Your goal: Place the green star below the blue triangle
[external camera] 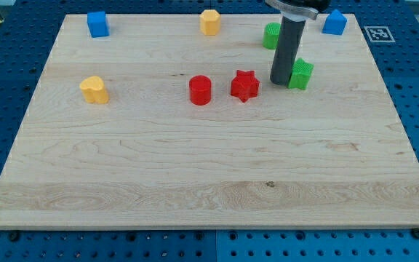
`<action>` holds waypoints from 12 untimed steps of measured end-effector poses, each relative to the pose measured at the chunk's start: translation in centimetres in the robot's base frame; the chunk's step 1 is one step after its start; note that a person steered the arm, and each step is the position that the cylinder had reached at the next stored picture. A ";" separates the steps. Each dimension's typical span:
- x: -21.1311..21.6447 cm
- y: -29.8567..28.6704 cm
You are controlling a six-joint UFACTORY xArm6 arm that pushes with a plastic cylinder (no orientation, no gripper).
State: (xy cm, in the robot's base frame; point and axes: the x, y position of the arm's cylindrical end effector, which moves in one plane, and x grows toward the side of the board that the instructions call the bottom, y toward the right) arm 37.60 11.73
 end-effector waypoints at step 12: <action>0.4 8.4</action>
State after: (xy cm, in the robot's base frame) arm 37.97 20.10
